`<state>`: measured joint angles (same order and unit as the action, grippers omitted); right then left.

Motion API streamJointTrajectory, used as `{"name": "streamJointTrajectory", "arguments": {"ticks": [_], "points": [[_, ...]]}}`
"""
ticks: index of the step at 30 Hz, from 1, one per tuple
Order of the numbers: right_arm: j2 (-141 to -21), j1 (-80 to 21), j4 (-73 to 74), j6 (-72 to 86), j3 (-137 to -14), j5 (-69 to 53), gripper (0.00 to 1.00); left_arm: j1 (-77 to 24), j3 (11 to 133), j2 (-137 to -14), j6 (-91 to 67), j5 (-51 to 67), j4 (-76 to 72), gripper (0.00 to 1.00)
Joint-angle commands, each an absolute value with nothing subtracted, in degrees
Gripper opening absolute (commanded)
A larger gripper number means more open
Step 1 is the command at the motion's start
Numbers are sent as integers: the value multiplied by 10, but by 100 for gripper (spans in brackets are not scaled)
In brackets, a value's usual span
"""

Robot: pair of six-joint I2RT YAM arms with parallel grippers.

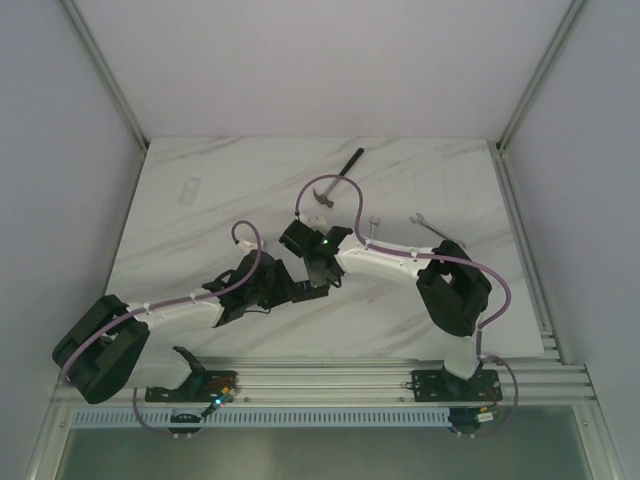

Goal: Snap on the fuse box
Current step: Install the fuse at the fuse box base.

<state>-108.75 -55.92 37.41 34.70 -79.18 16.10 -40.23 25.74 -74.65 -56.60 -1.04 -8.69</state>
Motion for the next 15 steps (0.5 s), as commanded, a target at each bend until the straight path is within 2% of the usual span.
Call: {"name": "streamJointTrajectory", "arguments": {"ticks": [1,15], "points": [[-1140,-557,415,336,-768,130,0,-395,267,-755,-571,-21,-57,56],[-1163,-556,423,323,-732,75,0,-394,271,-757,-578,-21,-54,55]]}}
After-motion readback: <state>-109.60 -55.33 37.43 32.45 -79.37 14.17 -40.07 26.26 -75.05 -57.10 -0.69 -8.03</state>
